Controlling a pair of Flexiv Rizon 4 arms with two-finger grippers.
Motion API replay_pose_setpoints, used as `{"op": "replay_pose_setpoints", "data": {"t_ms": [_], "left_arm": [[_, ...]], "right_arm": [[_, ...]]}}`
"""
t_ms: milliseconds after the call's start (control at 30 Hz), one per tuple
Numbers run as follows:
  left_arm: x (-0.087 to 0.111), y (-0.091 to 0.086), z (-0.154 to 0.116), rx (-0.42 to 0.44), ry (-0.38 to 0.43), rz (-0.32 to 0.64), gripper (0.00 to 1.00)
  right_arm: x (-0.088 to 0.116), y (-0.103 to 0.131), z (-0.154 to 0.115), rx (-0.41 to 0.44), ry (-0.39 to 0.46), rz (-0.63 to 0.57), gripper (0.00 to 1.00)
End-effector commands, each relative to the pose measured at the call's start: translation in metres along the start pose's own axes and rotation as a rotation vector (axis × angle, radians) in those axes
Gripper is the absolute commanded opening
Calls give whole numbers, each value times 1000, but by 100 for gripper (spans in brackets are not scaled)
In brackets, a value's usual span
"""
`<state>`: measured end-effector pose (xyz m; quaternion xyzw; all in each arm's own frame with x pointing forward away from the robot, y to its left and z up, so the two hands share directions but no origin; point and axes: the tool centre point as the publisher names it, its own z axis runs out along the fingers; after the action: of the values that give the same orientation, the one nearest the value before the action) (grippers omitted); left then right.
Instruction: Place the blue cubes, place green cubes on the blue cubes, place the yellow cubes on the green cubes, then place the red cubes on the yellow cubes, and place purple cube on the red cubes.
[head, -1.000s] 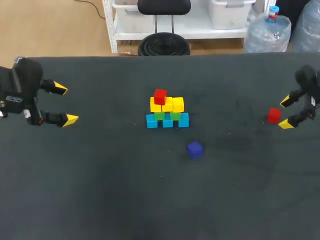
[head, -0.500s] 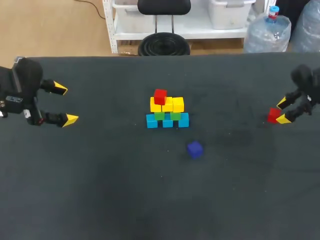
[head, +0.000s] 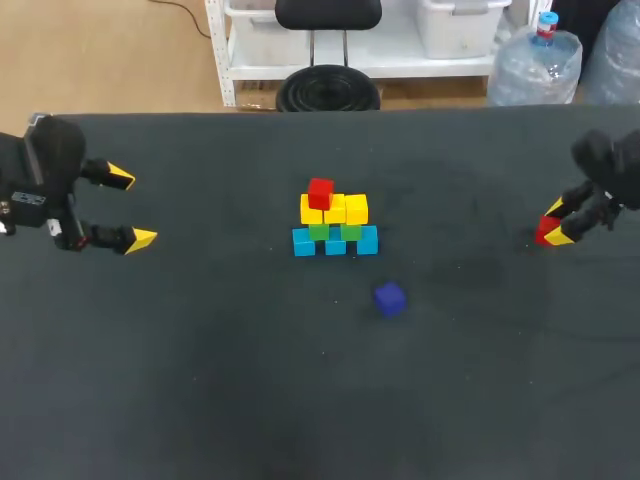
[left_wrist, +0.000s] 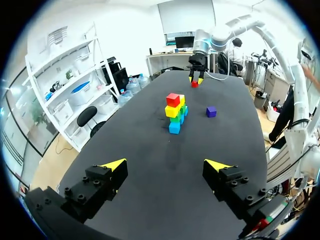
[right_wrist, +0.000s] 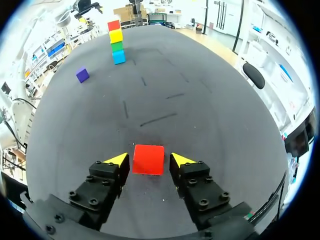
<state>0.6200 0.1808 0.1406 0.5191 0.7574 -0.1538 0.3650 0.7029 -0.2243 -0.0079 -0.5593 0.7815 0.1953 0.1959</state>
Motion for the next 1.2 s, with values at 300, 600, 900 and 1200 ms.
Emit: {"op": "replay_pose_setpoints", "data": {"t_ms": [300,600,900,1200], "left_arm": [[2,0,0,-2,-7,2,100],[2,0,0,-2,-7,2,100],[2,0,0,-2,-7,2,100],[2,0,0,-2,-7,2,100]], "right_arm": [[2,-4,8,-14,11,-2,29],[-12,1,-6,15,29,-43,0],[-60,7,-32,46,-15,-136,0],[-117,18,-52,38,-54,-253,0]]}}
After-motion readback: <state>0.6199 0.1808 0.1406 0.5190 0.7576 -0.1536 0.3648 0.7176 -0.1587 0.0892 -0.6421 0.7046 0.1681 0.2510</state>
